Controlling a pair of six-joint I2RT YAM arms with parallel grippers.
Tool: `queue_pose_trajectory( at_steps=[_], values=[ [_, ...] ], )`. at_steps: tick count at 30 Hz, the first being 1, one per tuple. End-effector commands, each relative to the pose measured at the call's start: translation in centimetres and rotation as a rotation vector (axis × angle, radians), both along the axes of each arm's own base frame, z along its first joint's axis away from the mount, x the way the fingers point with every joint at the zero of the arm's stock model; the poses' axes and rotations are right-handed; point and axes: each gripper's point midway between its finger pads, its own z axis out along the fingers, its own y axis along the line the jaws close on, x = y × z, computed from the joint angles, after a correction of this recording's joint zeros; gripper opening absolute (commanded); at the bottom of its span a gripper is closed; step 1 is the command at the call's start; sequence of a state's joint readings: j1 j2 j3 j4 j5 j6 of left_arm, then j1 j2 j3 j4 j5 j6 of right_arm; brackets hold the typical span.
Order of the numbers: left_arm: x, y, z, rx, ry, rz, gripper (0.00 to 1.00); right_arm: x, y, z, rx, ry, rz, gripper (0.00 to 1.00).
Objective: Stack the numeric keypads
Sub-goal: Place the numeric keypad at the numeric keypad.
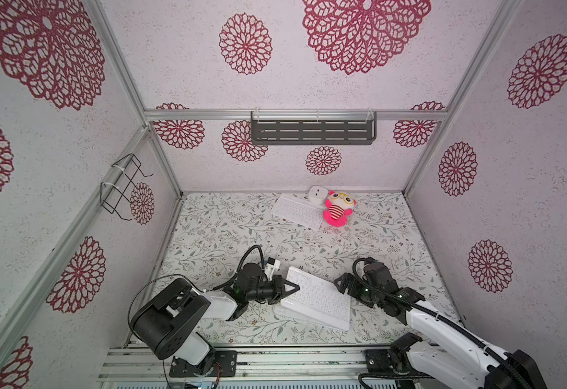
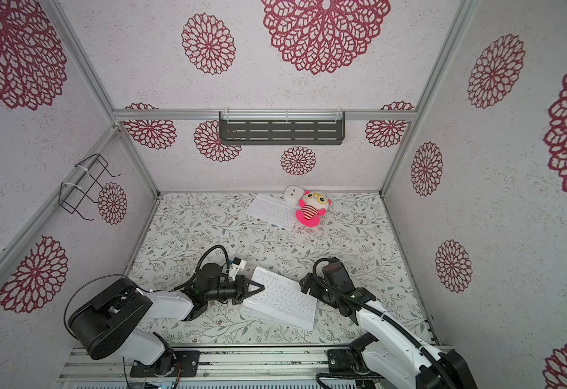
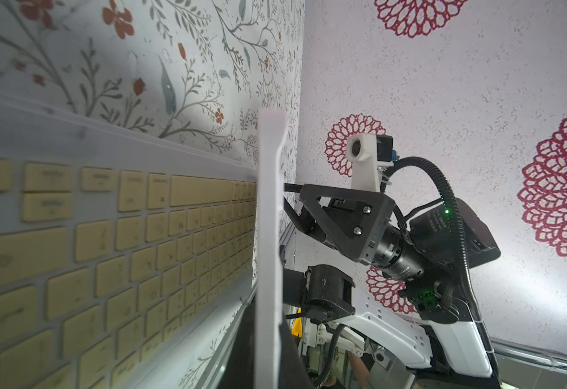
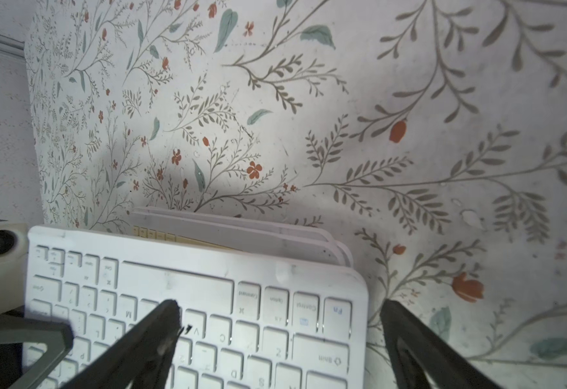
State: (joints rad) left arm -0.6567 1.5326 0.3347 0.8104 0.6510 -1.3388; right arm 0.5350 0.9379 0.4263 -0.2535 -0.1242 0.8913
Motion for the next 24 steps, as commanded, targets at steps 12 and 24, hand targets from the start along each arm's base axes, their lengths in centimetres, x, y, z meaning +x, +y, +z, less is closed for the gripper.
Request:
queue_pose_trajectory(
  at_steps=[12, 24],
  values=[
    [0.0, 0.4, 1.5, 0.002, -0.097, 0.025, 0.00, -0.1, 1.2, -0.4, 0.009, 0.006, -0.008, 0.96],
    [-0.4, 0.4, 0.0, 0.049, -0.074, 0.015, 0.00, -0.3, 1.9, -1.2, -0.004, 0.034, 0.011, 0.96]
  ],
)
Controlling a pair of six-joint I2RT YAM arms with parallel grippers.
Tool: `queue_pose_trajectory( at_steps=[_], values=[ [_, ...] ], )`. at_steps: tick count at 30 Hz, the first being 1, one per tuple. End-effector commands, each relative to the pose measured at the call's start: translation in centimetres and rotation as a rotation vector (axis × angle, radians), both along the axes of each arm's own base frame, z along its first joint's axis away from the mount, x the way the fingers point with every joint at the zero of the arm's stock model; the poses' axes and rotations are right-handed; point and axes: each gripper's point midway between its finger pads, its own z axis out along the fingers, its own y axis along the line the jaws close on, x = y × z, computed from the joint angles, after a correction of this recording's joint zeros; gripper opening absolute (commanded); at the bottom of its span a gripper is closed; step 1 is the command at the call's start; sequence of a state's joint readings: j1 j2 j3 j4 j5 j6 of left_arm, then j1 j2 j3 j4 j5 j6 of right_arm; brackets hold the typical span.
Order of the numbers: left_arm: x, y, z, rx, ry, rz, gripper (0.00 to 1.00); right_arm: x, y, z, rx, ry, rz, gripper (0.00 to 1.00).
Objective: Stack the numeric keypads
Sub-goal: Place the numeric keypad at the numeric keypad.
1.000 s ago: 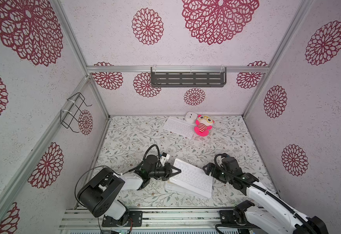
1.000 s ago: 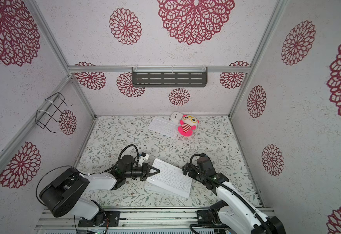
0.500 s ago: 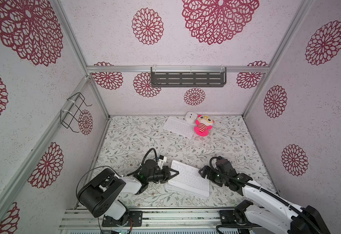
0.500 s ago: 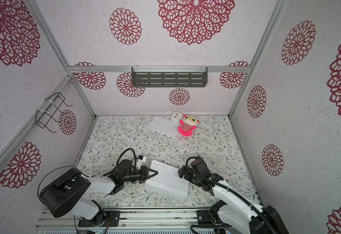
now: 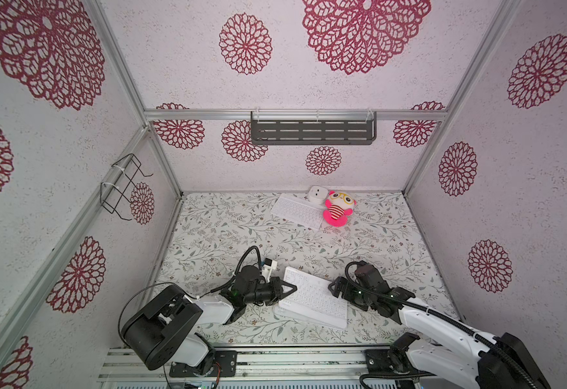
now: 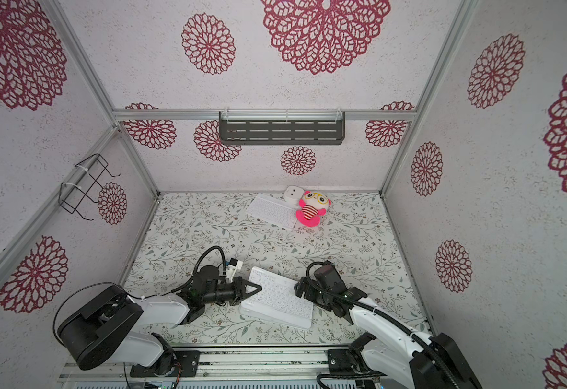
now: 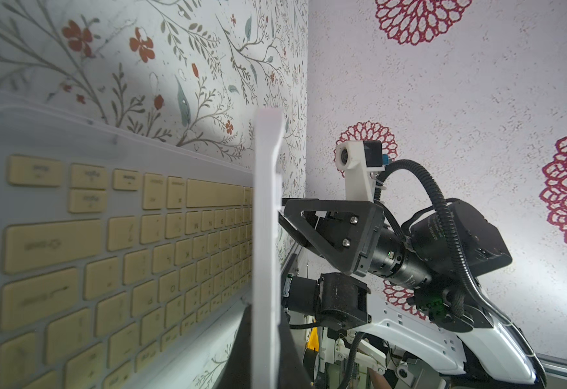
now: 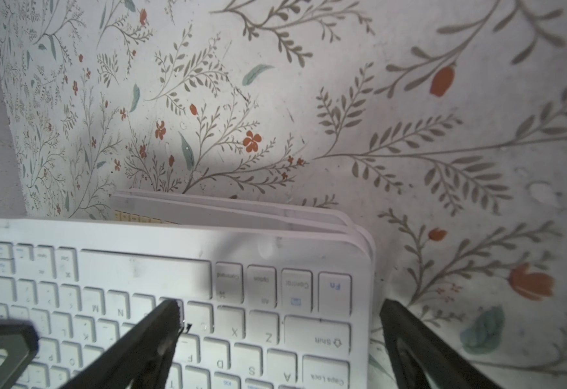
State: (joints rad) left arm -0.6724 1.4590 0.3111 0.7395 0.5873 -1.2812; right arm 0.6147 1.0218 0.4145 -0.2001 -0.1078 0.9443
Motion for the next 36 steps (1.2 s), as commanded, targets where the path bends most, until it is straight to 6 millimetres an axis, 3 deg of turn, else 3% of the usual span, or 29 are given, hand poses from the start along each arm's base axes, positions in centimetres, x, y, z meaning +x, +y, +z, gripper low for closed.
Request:
queue_pose_trajectory(
  at_steps=[1, 22, 31, 36],
  values=[
    [0.0, -0.3, -0.1, 0.007, -0.018, -0.010, 0.00, 0.5, 0.3, 0.5, 0.005, -0.016, -0.017, 0.96],
    [0.6, 0.3, -1.6, 0.044, 0.011, 0.042, 0.43, 0.9, 1.0, 0.6, -0.012, -0.007, -0.001, 0.96],
    [1.2, 0.9, -1.5, 0.086, -0.004, 0.075, 0.81, 0.8, 0.9, 0.5, -0.017, 0.000, -0.002, 0.96],
    [1.5, 1.5, -1.4, 0.141, -0.017, 0.094, 0.90, 0.8, 0.7, 0.4, -0.040, 0.001, 0.000, 0.96]
  ],
)
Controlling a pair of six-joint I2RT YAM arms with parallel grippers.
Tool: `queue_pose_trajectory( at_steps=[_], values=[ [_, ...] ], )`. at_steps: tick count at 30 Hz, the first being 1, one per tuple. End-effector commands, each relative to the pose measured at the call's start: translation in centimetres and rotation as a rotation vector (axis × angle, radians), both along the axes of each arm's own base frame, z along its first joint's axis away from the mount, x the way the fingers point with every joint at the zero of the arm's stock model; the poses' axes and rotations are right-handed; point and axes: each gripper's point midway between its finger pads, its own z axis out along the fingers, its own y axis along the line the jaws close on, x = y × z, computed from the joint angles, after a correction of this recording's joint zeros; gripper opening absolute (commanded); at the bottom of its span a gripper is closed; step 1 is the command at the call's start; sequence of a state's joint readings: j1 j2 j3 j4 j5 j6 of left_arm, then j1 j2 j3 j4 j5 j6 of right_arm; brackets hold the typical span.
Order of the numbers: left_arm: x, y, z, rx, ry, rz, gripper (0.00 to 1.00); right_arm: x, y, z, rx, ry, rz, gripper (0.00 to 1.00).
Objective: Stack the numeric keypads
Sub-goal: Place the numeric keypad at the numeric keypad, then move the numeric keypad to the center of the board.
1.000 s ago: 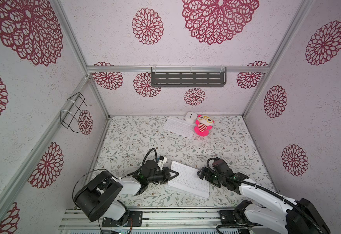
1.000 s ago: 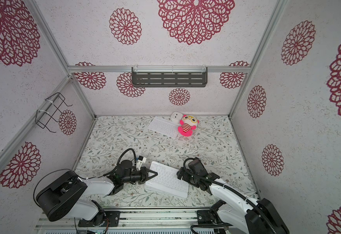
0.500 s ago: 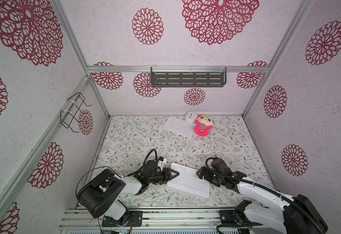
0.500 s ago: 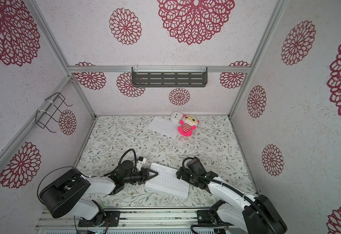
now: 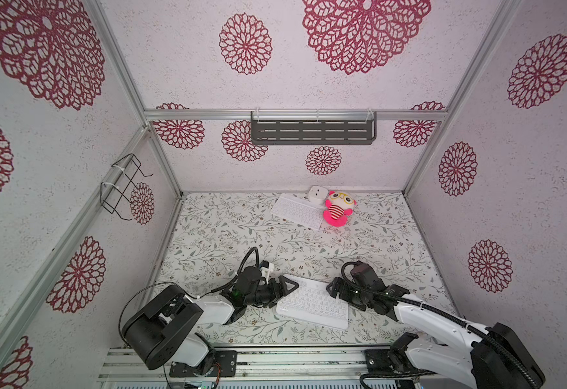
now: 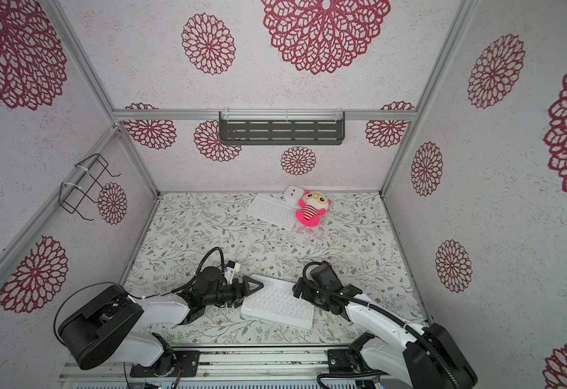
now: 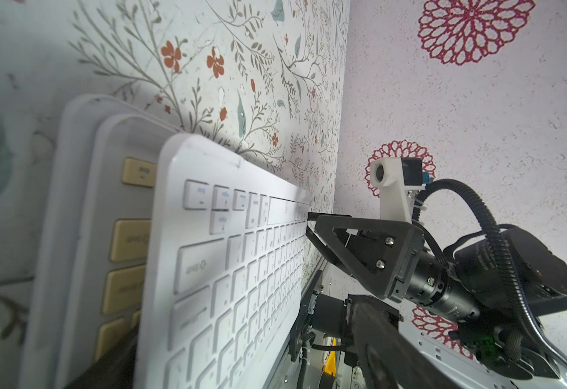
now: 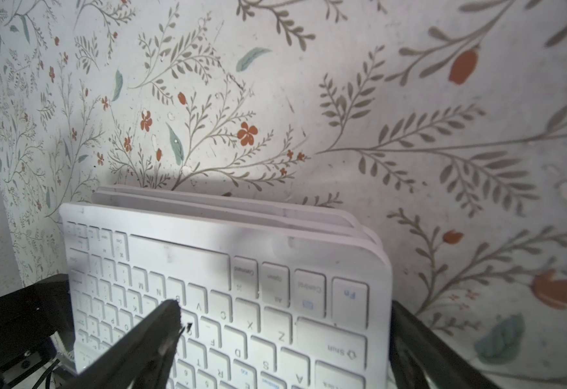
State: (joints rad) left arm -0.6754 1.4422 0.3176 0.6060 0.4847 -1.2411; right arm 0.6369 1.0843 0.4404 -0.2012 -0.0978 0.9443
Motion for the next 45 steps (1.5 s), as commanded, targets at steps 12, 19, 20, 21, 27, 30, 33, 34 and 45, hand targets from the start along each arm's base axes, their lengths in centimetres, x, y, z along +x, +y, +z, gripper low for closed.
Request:
queue_pose_trajectory(
  at_steps=[12, 19, 20, 21, 27, 30, 33, 34, 45],
  values=[
    [0.9, 1.5, 1.3, 0.116, -0.046, 0.045, 0.92, 0.7, 0.0, 1.0, -0.018, -0.025, -0.011, 0.96],
    [1.1, 3.3, 1.3, 0.268, -0.061, 0.063, 0.92, 0.5, -0.3, 0.3, -0.049, -0.012, 0.001, 0.96],
    [1.1, 3.8, 1.4, 0.299, -0.069, 0.067, 0.93, 0.4, -0.4, 0.2, -0.059, -0.009, 0.001, 0.96],
    [1.3, 4.3, 1.8, 0.332, -0.083, 0.076, 0.93, 0.5, -0.5, 0.2, -0.069, -0.009, 0.004, 0.96],
    [3.3, 7.5, 5.2, 0.509, -0.202, 0.153, 0.98, 2.3, -2.2, 1.7, -0.215, -0.091, 0.006, 0.97],
    [5.2, 8.1, 6.7, 0.553, -0.254, 0.179, 0.98, 4.3, -2.4, 3.6, -0.287, -0.160, 0.013, 0.97],
    [8.1, 8.7, 7.5, 0.612, -0.290, 0.213, 0.98, 7.0, -1.8, 5.2, -0.311, -0.242, 0.017, 0.97],
    [9.3, 8.7, 7.9, 0.626, -0.311, 0.224, 0.97, 8.1, -1.5, 5.6, -0.308, -0.262, 0.014, 0.97],
    [22.6, 8.7, 5.5, 0.765, -0.267, 0.244, 0.98, 19.3, 2.5, 5.3, -0.118, -0.307, -0.056, 0.97]
  ],
)
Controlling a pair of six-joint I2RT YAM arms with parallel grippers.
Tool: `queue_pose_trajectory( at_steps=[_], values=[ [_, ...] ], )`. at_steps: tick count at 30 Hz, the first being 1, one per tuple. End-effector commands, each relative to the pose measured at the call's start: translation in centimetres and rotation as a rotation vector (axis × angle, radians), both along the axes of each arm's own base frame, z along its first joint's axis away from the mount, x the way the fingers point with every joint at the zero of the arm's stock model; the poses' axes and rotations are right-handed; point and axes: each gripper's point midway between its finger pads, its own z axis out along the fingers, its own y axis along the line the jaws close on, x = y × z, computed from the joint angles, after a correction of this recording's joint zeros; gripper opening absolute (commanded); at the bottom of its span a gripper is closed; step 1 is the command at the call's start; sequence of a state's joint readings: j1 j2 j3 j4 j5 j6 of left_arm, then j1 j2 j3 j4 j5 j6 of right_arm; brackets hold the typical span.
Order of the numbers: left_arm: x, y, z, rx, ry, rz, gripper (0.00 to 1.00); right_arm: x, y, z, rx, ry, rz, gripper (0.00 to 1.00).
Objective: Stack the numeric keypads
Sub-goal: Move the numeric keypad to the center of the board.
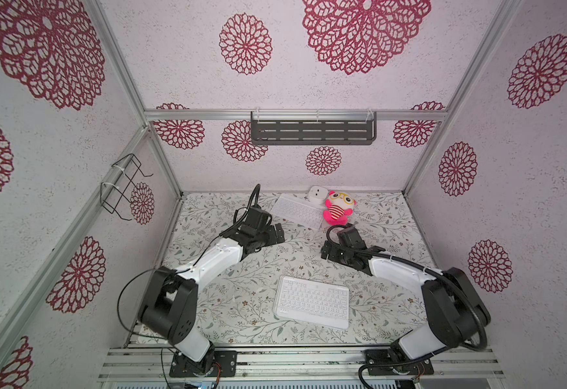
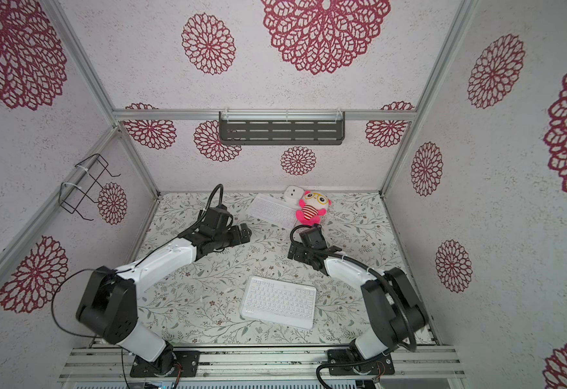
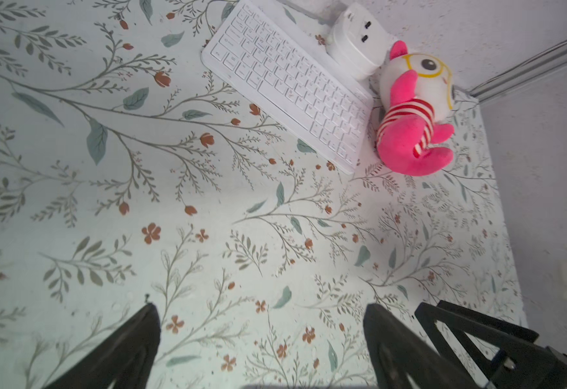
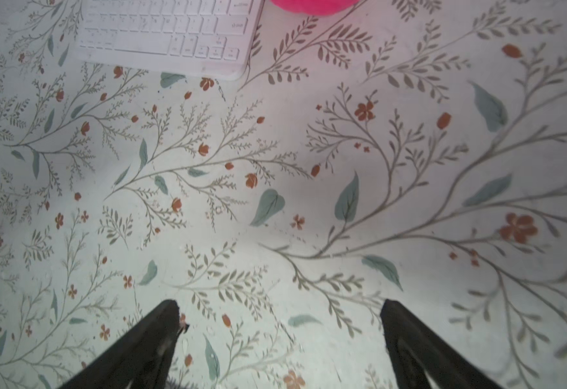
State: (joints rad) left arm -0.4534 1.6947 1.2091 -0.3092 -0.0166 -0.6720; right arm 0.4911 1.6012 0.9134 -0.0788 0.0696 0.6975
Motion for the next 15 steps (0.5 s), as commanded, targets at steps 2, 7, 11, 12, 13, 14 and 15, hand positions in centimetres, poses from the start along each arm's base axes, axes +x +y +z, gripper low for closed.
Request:
queue_pose_trajectory(
  at_steps=[2, 7, 11, 12, 13, 14, 15],
  values=[
    [4.1, 1.7, -2.6, 0.037, 0.054, 0.025, 0.98, 4.9, 1.7, 1.6, 0.075, -0.087, -0.005, 0.97],
    [9.3, 2.5, -5.4, -0.004, 0.091, 0.061, 0.98, 8.3, 2.5, -0.2, 0.083, -0.061, -0.008, 0.96],
    [12.7, 2.7, -6.8, -0.043, 0.101, 0.081, 0.98, 10.5, 2.7, -1.1, 0.093, -0.065, -0.021, 0.96],
    [13.7, 2.8, -7.1, -0.059, 0.103, 0.091, 0.98, 11.0, 2.7, -1.3, 0.098, -0.068, -0.025, 0.96],
    [14.4, 3.0, -7.5, -0.071, 0.110, 0.099, 0.98, 11.5, 2.7, -1.5, 0.100, -0.069, -0.031, 0.96],
    [15.2, 3.1, -8.1, -0.092, 0.118, 0.106, 0.98, 12.1, 2.7, -1.6, 0.105, -0.074, -0.036, 0.96],
    [16.1, 3.2, -8.5, -0.115, 0.124, 0.115, 0.98, 12.6, 2.8, -1.7, 0.110, -0.075, -0.038, 0.96]
  ],
)
